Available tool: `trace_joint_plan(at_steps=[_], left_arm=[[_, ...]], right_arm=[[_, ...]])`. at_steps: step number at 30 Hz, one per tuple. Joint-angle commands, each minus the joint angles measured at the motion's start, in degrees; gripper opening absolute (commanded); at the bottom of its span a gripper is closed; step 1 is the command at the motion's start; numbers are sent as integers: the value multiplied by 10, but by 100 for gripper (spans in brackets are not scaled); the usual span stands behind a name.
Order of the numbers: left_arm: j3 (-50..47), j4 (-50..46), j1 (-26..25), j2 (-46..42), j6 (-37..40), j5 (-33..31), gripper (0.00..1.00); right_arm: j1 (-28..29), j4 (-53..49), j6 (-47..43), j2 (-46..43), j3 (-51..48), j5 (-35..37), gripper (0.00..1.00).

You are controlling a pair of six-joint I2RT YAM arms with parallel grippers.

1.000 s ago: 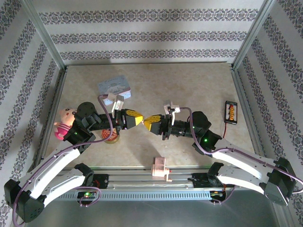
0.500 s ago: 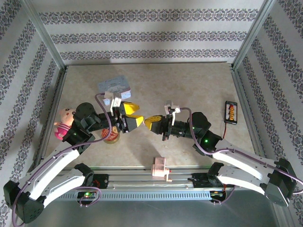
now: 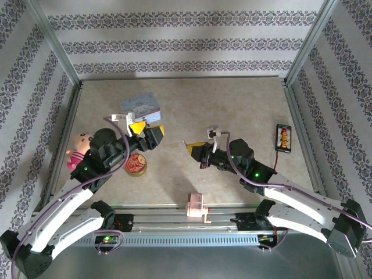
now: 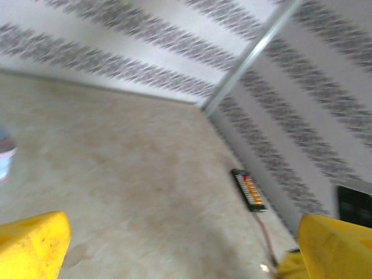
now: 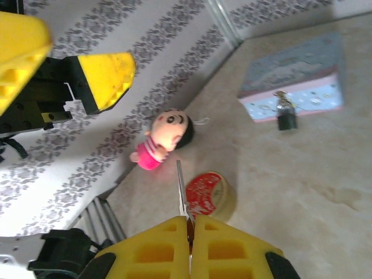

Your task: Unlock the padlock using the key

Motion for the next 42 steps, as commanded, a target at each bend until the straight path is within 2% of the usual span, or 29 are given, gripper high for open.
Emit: trace_joint_plan(at_steps=[1,6,11,16,18,24,29,34,42], left_arm=[[17,-74,-5,52,-32,-100,99],[32,-64,-4,145,-23,-162,99],[50,-66,-5,231,-48,-240,99],[34,13,-5,302,-18,-296,99],[59,-15,-3,341,-24,-332,99],[133,-34,1,452,15,-368,99],[219,-104,9,551,3,-414,100],[270,-136,28,616,-18,-400,97],[242,-107,82,629,-63,-351,86]], right_arm=[[-10,-43,23,-10,-9,56,0],[-25,-67,46,-4,-13,67,0],[-30,-72,53,-5,-19,67,0],[-37,-75,58,-6,-18,67,0],[-39,-77,59,-5,-18,65,0],[-47,-82,63,-5,-19,61,0],[-52,-83,69,-8,-23,59,0],[-58,-86,71,-11,-25,52,0],[-63,-86,73,-13,-32,57,0]])
